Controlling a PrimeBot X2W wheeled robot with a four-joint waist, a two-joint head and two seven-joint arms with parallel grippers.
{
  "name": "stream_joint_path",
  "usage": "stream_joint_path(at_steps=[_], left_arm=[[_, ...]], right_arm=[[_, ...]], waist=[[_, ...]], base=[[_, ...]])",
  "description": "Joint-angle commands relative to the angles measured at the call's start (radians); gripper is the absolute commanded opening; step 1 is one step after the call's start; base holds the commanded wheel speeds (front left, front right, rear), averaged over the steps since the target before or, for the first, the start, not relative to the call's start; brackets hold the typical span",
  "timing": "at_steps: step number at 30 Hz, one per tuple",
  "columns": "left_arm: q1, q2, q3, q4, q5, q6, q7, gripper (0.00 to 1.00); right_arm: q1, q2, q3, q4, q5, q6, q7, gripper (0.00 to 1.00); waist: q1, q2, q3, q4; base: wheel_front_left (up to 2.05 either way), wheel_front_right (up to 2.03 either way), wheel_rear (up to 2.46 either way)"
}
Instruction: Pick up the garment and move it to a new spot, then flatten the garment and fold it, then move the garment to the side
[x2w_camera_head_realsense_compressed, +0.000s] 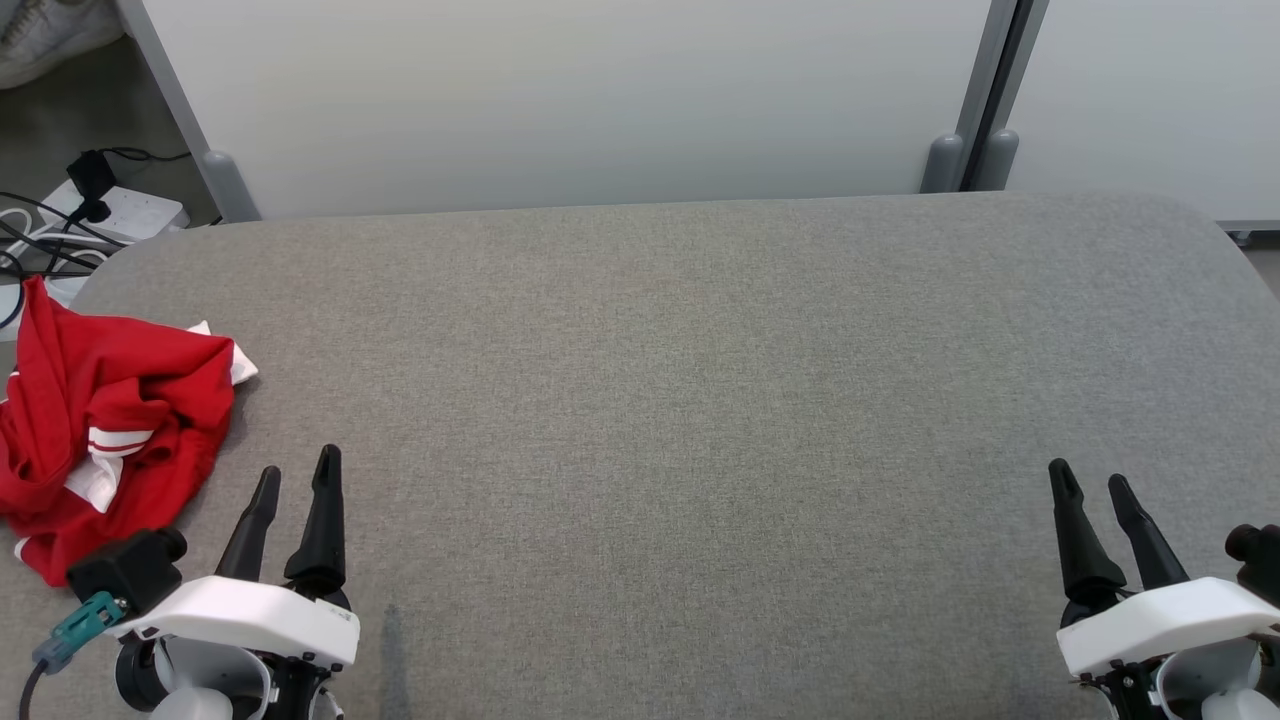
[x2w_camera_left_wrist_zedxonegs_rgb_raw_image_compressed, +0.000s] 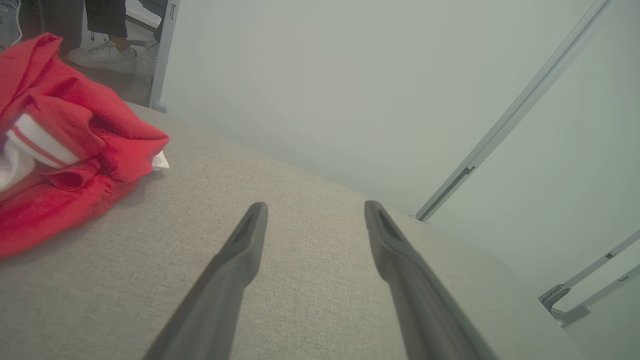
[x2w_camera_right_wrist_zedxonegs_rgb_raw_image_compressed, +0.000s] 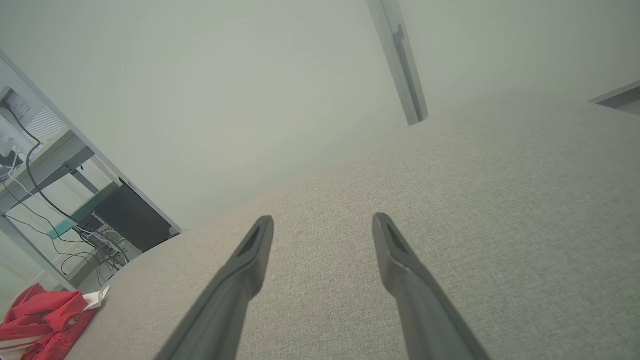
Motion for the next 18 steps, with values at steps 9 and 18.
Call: stream_joint_path(at_steps=[9, 18], left_arm=[[-0.047, 0.040, -0.002, 0.004, 0.132, 0.017, -0.042, 1.00], [-0.056, 0.051, -0.012, 0.014, 0.221, 0.028, -0.069, 1.00]], right_arm=[[-0.034, -0.026, 0.042, -0.021, -0.152, 0.006, -0.046, 1.00], [-0.037, -0.032, 0.057, -0.018, -0.253, 0.006, -0.073, 1.00]], waist=[[0.0000, 0.0000, -0.001, 0.004], [0.0000, 0.0000, -0.004, 0.004]], base=[[0.00, 0.00, 0.00], [0.00, 0.00, 0.00]])
